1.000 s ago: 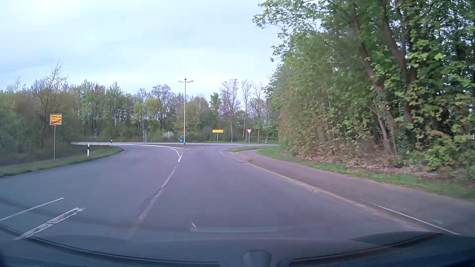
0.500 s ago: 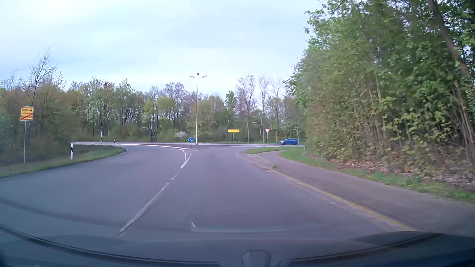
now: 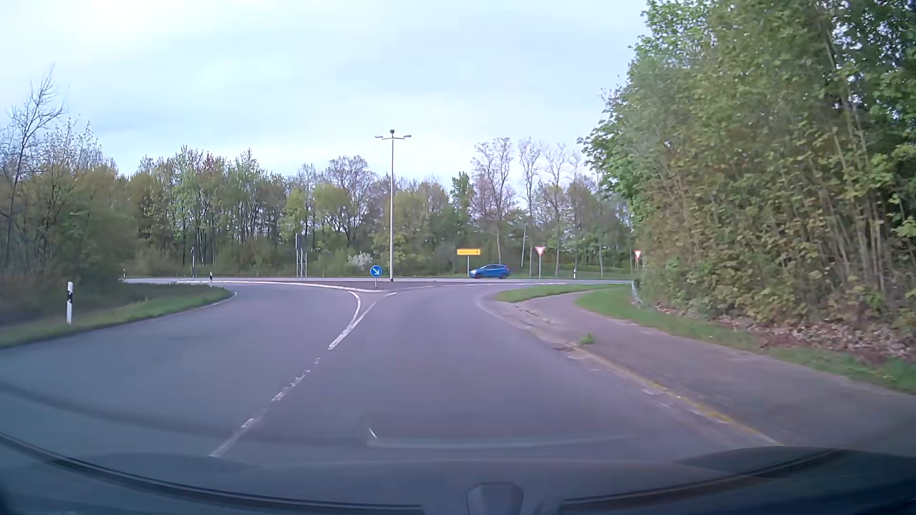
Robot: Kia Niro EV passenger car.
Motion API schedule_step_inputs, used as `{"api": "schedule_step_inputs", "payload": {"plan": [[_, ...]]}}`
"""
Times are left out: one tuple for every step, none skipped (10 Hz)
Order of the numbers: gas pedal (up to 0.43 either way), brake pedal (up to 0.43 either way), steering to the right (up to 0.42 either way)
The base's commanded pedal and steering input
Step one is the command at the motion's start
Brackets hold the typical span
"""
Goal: Follow the waypoints while adhering to traffic rules and regulations
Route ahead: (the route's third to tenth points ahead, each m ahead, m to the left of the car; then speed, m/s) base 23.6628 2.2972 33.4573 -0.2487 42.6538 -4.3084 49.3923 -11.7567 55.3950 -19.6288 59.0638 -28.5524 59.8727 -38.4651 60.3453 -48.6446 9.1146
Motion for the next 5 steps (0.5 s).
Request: {"api": "schedule_step_inputs", "payload": {"plan": [[0.000,0.012,-0.030],[0.000,0.012,-0.028],[0.000,0.012,-0.028],[0.000,0.012,-0.027],[0.000,0.012,-0.027]]}}
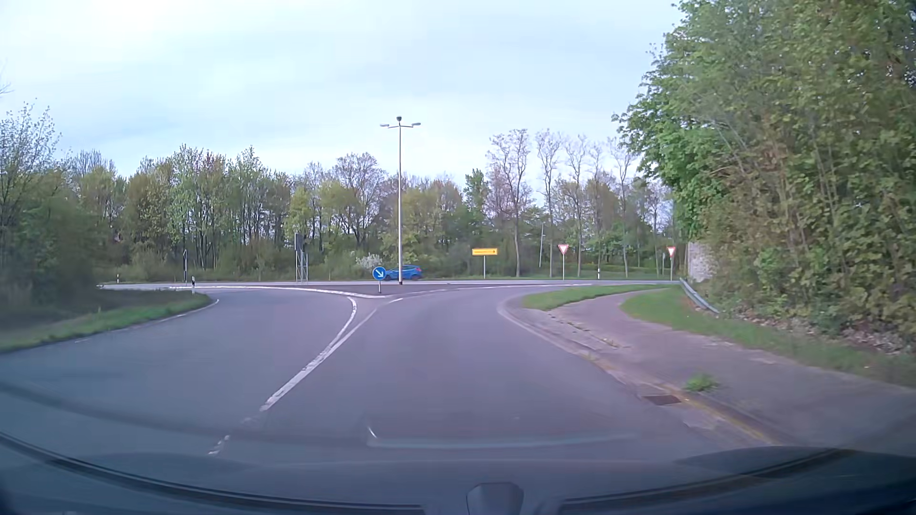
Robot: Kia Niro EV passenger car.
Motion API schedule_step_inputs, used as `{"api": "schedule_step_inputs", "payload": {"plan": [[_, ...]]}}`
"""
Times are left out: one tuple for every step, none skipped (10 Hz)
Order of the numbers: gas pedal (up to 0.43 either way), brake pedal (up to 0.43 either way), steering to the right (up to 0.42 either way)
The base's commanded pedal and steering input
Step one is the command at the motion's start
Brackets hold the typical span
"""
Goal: Follow the waypoints while adhering to traffic rules and regulations
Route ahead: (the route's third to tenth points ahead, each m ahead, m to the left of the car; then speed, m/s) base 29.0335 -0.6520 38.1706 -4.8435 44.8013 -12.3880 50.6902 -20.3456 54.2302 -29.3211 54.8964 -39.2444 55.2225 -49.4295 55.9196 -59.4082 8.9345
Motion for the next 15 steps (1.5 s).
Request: {"api": "schedule_step_inputs", "payload": {"plan": [[0.000,0.018,-0.027],[0.000,0.024,-0.027],[0.000,0.037,-0.025],[0.000,0.049,-0.025],[0.000,0.055,-0.022],[0.000,0.055,-0.019],[0.000,0.061,-0.015],[0.000,0.061,-0.012],[0.000,0.067,-0.004],[0.000,0.079,0.002],[0.000,0.091,0.004],[0.000,0.104,0.005],[0.000,0.116,0.005],[0.000,0.122,0.009],[0.000,0.134,0.016]]}}
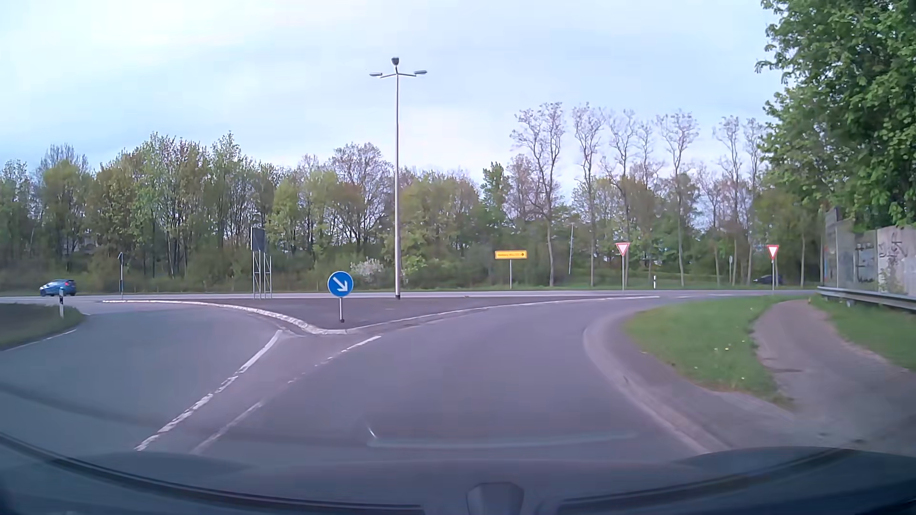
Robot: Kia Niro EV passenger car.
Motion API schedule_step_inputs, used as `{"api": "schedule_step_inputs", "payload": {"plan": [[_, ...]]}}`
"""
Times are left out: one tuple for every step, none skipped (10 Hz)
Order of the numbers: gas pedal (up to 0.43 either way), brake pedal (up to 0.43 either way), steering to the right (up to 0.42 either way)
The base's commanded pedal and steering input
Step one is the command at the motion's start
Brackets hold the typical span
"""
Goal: Follow the waypoints while adhering to traffic rules and regulations
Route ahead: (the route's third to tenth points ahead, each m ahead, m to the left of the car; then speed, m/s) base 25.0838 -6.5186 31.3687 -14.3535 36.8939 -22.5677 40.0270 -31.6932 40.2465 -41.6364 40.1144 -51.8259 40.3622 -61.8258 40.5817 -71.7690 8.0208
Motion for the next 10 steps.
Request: {"api": "schedule_step_inputs", "payload": {"plan": [[0.000,0.140,0.023],[0.000,0.146,0.030],[0.000,0.152,0.042],[0.000,0.171,0.050],[0.000,0.183,0.053],[0.000,0.201,0.054],[0.000,0.207,0.055],[0.000,0.207,0.057],[0.000,0.207,0.066],[0.000,0.213,0.075]]}}
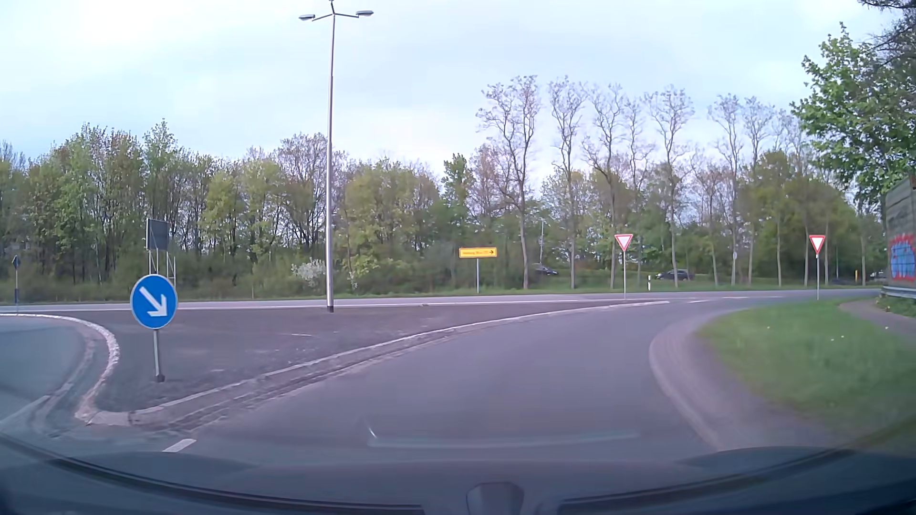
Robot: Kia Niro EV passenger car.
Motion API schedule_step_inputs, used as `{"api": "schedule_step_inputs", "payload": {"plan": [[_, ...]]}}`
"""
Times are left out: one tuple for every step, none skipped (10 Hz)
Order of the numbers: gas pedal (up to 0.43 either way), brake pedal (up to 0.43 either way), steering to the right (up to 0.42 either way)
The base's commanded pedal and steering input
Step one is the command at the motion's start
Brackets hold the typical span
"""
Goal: Follow the waypoints while adhering to traffic rules and regulations
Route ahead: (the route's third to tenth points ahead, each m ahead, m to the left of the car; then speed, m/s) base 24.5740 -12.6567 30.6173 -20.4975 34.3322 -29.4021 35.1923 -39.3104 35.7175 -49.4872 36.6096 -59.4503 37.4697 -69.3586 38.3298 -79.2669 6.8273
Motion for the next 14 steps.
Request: {"api": "schedule_step_inputs", "payload": {"plan": [[0.000,0.220,0.081],[0.000,0.220,0.087],[0.000,0.226,0.094],[0.000,0.226,0.095],[0.000,0.226,0.096],[0.000,0.226,0.097],[0.000,0.226,0.098],[0.000,0.226,0.101],[0.000,0.226,0.107],[0.000,0.226,0.110],[0.000,0.232,0.111],[0.000,0.232,0.111],[0.000,0.232,0.112],[0.000,0.232,0.113]]}}
